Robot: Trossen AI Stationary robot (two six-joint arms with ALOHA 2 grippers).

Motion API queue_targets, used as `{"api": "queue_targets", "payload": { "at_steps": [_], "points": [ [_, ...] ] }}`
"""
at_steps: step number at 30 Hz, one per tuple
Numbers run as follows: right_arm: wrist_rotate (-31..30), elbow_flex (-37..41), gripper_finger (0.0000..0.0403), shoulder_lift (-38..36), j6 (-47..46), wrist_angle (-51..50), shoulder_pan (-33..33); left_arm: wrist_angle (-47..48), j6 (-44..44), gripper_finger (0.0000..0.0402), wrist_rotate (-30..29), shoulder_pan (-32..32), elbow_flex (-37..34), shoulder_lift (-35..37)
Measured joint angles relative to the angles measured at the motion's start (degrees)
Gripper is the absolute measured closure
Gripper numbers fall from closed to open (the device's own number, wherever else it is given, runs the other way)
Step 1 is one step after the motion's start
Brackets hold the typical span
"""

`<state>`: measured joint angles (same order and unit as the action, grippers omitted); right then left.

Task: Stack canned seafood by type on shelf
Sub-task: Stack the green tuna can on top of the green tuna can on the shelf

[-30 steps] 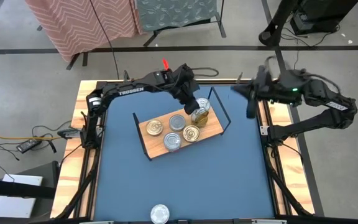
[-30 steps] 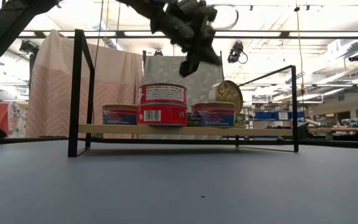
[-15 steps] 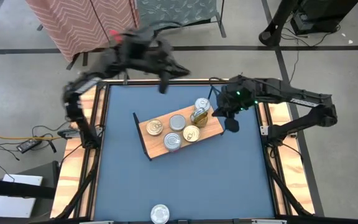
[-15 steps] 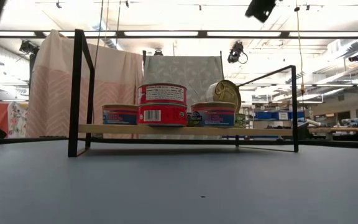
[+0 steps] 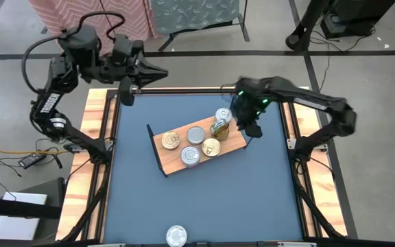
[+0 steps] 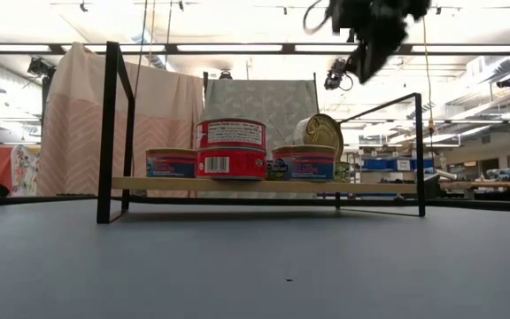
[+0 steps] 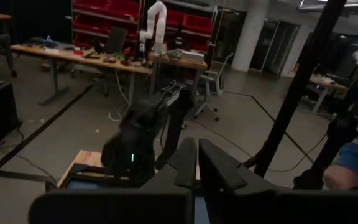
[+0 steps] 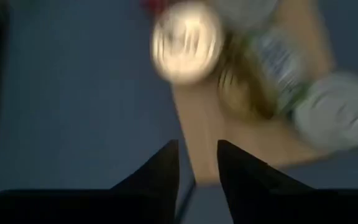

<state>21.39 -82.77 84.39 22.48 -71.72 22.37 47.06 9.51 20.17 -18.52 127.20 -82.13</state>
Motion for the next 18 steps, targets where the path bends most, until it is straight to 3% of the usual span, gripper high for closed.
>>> {"api": "queue_targets", "payload": {
  "at_steps": [4,12,18],
  "points": [
    [-7.77,-4.87,0.0248,8.4,7.95,-8.5,-2.63,2.22,0.16,0.0378,-0.09,0.28,-0.04,-0.02],
    [-8.7,-23.99,0.0183,15.91,9.39,-8.5,-2.37,5.8,0.19,0.0378,-0.27,1.08,-0.07,-0.31],
    [-5.62,-28.77,0.0134,17.63,8.79,-6.18,-1.11,5.56,0.12,0.0378,-0.25,2.02,-0.07,-0.29]
  ]
}}
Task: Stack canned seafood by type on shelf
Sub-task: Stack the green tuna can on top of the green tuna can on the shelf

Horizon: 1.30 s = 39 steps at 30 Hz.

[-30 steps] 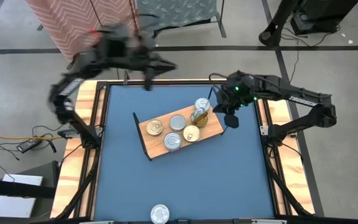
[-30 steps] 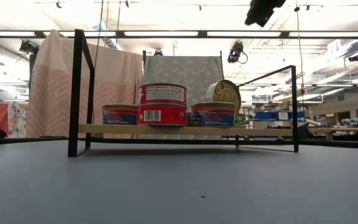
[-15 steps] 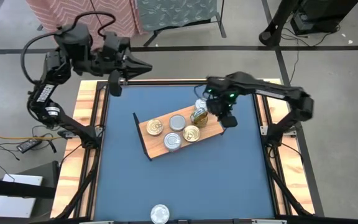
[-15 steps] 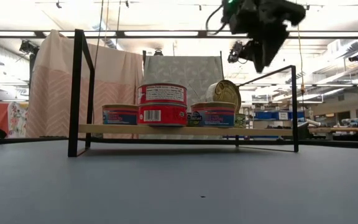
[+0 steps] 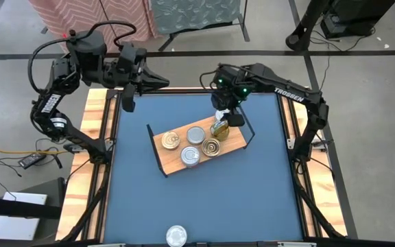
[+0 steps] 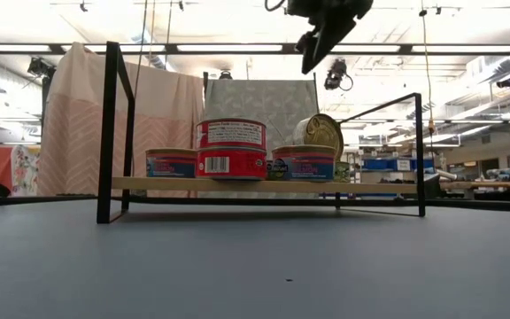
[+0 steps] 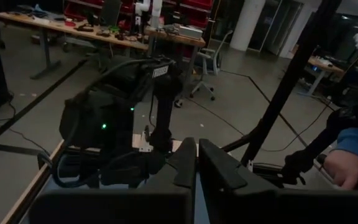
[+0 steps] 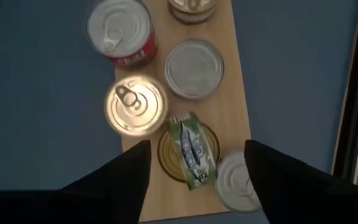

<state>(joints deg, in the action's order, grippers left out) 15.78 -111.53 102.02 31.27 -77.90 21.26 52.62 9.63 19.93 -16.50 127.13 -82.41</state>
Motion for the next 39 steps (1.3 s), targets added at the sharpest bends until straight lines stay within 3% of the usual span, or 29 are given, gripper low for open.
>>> {"api": "queue_targets", "payload": {
  "at_steps": [8,20,32,39],
  "points": [
    [-1.18,0.8,0.0087,2.34,-0.17,-1.06,0.35,0.03,0.04,0.0378,0.0,0.07,0.0,-0.02],
    [-3.83,0.92,0.0089,8.31,-0.38,-2.81,0.11,0.41,1.81,0.0378,3.95,0.1,0.0,1.02],
    [-3.75,0.99,0.0089,8.61,-1.66,-3.65,-0.29,1.21,2.88,0.0378,4.07,0.1,0.02,3.58],
    [-3.72,4.81,0.0089,8.61,-1.68,-1.43,-0.29,1.08,3.15,0.0378,4.17,0.12,0.02,4.62]
  ]
}}
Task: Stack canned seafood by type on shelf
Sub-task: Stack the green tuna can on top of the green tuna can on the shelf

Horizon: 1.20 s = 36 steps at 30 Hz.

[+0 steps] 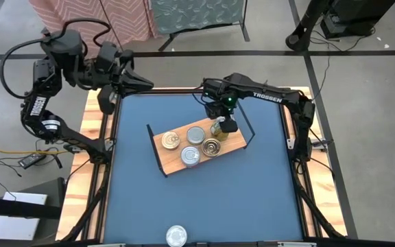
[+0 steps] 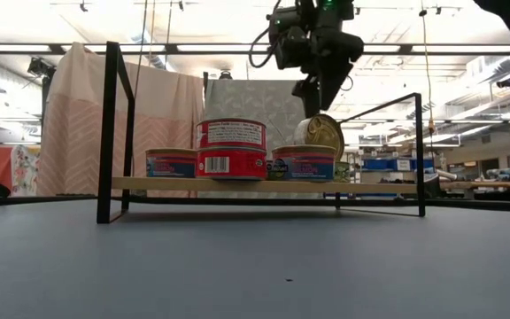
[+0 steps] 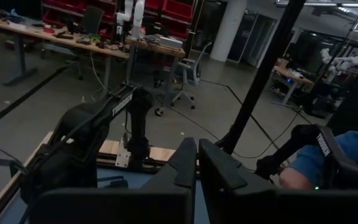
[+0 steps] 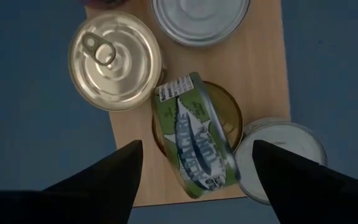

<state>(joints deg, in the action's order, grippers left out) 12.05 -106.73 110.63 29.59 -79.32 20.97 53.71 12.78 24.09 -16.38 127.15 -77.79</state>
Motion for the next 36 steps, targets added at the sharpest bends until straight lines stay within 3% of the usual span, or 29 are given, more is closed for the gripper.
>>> {"api": "queue_targets", "payload": {
  "at_steps": [14,19,26,36],
  "points": [
    [0.93,5.43,0.0101,0.06,-0.02,3.63,1.29,-0.15,0.98,0.0378,-0.01,0.0,0.0,0.28],
    [0.9,6.02,0.0142,0.06,0.02,3.77,1.29,-0.19,0.98,0.0378,-0.02,0.0,0.0,0.28],
    [0.04,6.02,0.0249,0.04,-0.04,3.85,1.19,-0.21,0.9,0.0378,-0.04,0.0,0.0,0.28],
    [-0.03,3.63,0.025,-0.03,-4.92,3.39,0.9,-0.19,0.76,0.0378,-0.08,0.0,0.0,0.27]
  ]
}}
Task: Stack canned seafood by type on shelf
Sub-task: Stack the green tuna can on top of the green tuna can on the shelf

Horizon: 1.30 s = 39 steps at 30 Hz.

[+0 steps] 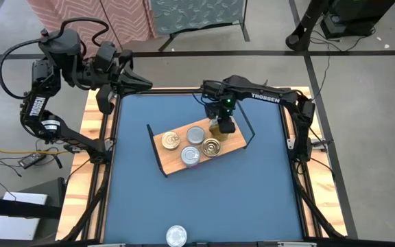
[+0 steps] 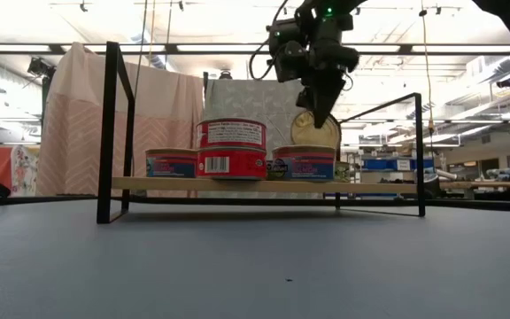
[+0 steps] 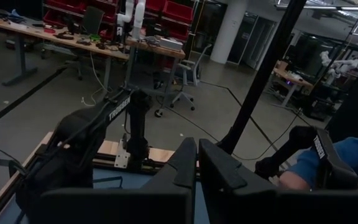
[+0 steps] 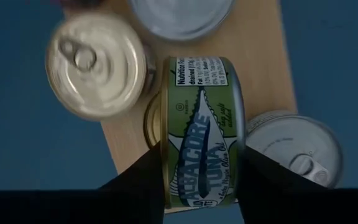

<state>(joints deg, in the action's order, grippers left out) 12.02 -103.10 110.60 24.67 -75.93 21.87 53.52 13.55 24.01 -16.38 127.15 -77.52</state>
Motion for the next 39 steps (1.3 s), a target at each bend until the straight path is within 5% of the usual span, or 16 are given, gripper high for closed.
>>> {"api": "queue_targets", "payload": {
  "at_steps": [9,22,39],
  "points": [
    [14.19,-3.83,0.025,-0.29,-15.41,-2.83,4.34,0.0,-1.27,0.0378,-0.01,0.0,0.0,-0.02],
    [23.69,-3.74,0.025,-0.12,-27.8,-8.86,9.83,0.14,-1.27,0.0378,1.66,0.0,0.0,0.23],
    [27.2,4.58,0.025,-0.45,-33.64,-2.96,8.83,0.04,-1.27,0.0378,1.77,0.02,0.0,1.51]
  ]
}}
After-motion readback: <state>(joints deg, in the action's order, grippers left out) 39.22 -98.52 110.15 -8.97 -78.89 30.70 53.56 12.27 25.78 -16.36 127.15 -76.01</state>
